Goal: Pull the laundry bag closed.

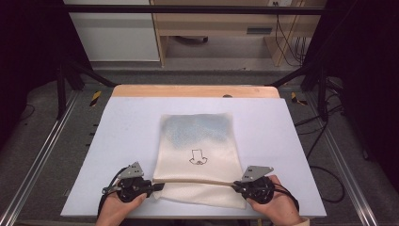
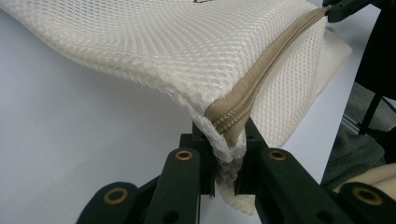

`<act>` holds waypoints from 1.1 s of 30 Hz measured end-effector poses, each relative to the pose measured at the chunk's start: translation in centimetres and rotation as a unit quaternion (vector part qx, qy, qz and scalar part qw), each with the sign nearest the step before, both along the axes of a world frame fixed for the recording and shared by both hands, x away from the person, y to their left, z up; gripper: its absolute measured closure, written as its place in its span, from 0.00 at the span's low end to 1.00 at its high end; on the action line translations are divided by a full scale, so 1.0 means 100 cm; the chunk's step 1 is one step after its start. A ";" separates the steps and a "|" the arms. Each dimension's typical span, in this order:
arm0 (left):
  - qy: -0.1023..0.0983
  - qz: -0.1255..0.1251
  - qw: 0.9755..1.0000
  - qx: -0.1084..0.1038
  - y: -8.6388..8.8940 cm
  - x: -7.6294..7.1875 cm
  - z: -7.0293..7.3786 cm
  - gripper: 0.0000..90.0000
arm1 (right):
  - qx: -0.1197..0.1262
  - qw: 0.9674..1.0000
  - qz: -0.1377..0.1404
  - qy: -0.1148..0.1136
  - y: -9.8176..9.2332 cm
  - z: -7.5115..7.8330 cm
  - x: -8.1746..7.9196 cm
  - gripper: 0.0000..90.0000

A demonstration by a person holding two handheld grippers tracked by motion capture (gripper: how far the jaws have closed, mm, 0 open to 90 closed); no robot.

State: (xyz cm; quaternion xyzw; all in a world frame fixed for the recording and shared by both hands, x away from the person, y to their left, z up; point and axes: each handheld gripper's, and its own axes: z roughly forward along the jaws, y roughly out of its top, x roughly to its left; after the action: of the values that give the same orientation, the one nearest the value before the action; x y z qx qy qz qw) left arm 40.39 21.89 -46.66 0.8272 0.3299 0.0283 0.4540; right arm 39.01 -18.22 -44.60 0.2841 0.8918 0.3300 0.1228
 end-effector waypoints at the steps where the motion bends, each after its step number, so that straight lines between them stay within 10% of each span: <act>1: -0.001 0.001 1.000 0.000 0.000 0.000 0.000 0.91 | 0.000 1.000 0.000 -0.001 0.000 0.000 0.000 0.91; 33: 0.002 0.010 1.000 0.006 0.006 0.003 0.000 0.91 | 0.000 0.999 -0.029 0.024 -0.012 -0.005 0.001 0.91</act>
State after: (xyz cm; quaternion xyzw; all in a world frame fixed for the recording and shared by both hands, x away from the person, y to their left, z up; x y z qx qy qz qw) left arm 40.68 22.45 -46.66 0.8266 0.3394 0.0330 0.4477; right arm 39.07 -19.41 -45.08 0.3173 0.8860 0.3192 0.1111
